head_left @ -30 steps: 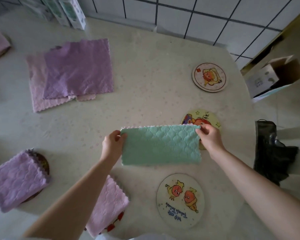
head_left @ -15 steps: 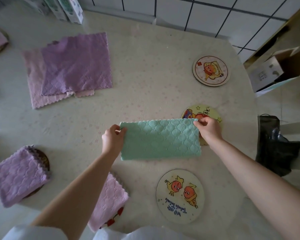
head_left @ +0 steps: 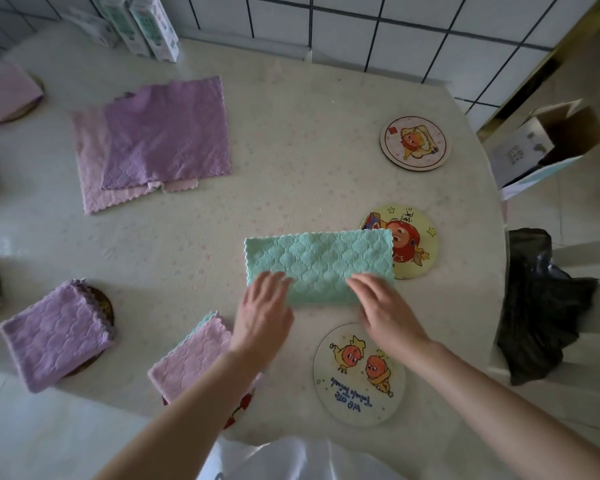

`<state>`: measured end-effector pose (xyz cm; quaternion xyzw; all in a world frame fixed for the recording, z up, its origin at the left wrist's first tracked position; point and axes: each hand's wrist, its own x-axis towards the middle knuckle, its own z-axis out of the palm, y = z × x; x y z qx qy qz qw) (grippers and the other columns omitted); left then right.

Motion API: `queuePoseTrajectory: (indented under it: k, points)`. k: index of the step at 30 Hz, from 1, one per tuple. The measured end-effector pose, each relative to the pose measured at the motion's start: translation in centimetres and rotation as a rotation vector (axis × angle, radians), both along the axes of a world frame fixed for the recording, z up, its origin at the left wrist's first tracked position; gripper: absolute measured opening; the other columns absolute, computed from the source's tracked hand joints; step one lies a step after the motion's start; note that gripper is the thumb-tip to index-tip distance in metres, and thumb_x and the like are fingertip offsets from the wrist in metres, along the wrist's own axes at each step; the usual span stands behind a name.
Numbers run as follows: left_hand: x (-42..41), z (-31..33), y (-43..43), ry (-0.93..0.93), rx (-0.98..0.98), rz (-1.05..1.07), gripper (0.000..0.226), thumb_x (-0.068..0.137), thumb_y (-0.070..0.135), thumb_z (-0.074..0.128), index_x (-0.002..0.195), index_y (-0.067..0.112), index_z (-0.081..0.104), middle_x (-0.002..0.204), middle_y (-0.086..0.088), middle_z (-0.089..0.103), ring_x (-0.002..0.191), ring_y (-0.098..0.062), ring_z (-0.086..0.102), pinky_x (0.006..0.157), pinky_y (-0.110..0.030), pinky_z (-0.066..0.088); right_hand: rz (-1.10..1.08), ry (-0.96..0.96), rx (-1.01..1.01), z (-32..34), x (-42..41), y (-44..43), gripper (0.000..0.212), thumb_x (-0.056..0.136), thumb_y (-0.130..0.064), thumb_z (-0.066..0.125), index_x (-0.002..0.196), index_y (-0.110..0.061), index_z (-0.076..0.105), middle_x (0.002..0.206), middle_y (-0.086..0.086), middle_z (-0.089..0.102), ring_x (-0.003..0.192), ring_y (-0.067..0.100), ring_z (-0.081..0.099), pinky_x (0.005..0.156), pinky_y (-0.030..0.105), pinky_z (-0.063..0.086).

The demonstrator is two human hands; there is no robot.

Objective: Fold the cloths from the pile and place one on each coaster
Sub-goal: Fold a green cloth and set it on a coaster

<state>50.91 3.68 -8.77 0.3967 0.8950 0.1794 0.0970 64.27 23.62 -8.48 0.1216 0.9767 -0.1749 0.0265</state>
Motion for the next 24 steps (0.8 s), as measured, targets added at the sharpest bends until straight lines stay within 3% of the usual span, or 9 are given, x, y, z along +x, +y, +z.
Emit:
queuePoseTrajectory:
  k: [3, 7, 10, 13, 16, 19, 24]
  points:
    - [2.9, -1.0, 0.3, 0.015, -0.127, -0.211, 0.062, 0.090, 0.029, 0.049, 0.147, 0.016, 0.027, 0.156, -0.004, 0.020, 0.145, -0.029, 0.012, 0.117, -0.046, 0.014, 0.058, -0.065, 0.032, -0.6, 0.9, -1.6, 0.077, 0.076, 0.019, 0.040, 0.145, -0.014, 0.031, 0.151, 0.002, 0.031, 0.141, 0.021, 0.026, 0.116, 0.035, 0.013]
    - [3.9, -1.4, -0.7, -0.046, -0.268, -0.177, 0.070, 0.095, 0.034, 0.044, 0.152, 0.017, 0.008, 0.159, -0.003, -0.001, 0.145, -0.029, -0.009, 0.118, -0.044, -0.001, 0.050, -0.128, 0.080, -1.2, 2.6, -1.1, 0.076, 0.076, 0.020, 0.041, 0.144, -0.011, 0.033, 0.151, 0.005, 0.032, 0.141, 0.023, 0.026, 0.117, 0.036, 0.017]
    - [3.9, -1.0, -2.1, -0.067, -0.262, -0.132, 0.066, 0.095, 0.030, 0.046, 0.152, 0.017, 0.015, 0.159, 0.000, 0.003, 0.146, -0.026, -0.003, 0.117, -0.041, -0.004, 0.052, -0.139, 0.114, -1.0, 3.9, -0.1, 0.070, 0.075, 0.018, 0.046, 0.139, -0.009, 0.040, 0.144, 0.005, 0.041, 0.135, 0.022, 0.036, 0.114, 0.034, 0.023]
    - [3.7, -0.7, -3.1, -0.066, -0.252, -0.072, 0.061, 0.090, 0.026, 0.055, 0.146, 0.014, 0.033, 0.156, -0.003, 0.025, 0.145, -0.026, 0.018, 0.117, -0.043, 0.010, 0.068, -0.136, 0.105, -0.2, 4.3, 0.7, 0.064, 0.075, 0.016, 0.051, 0.134, -0.009, 0.046, 0.134, 0.005, 0.050, 0.123, 0.021, 0.048, 0.107, 0.030, 0.035]
    - [3.7, -0.8, -3.3, -0.061, -0.292, -0.009, 0.062, 0.085, 0.025, 0.060, 0.142, 0.014, 0.039, 0.151, -0.005, 0.035, 0.141, -0.030, 0.028, 0.113, -0.047, 0.017, 0.047, -0.154, 0.112, 0.4, 3.5, 1.2, 0.065, 0.071, 0.018, 0.057, 0.130, -0.008, 0.049, 0.127, 0.006, 0.053, 0.115, 0.022, 0.052, 0.098, 0.033, 0.047]
    - [4.0, -0.4, -2.8, -0.075, -0.327, 0.050, 0.066, 0.087, 0.028, 0.056, 0.147, 0.019, 0.030, 0.155, -0.002, 0.027, 0.143, -0.034, 0.021, 0.113, -0.051, 0.011, 0.028, -0.201, 0.144, 0.8, 2.3, 1.3, 0.066, 0.067, 0.017, 0.063, 0.127, -0.008, 0.052, 0.128, 0.009, 0.052, 0.117, 0.025, 0.050, 0.096, 0.036, 0.048]
    - [3.8, -0.2, -2.7, -0.119, -0.323, 0.084, 0.067, 0.095, 0.031, 0.044, 0.152, 0.022, 0.009, 0.160, 0.007, 0.003, 0.147, -0.026, -0.003, 0.115, -0.048, -0.005, 0.042, -0.296, 0.174, 1.0, 1.6, 1.6, 0.069, 0.059, 0.013, 0.073, 0.122, -0.010, 0.053, 0.125, 0.009, 0.052, 0.112, 0.027, 0.051, 0.086, 0.035, 0.051]
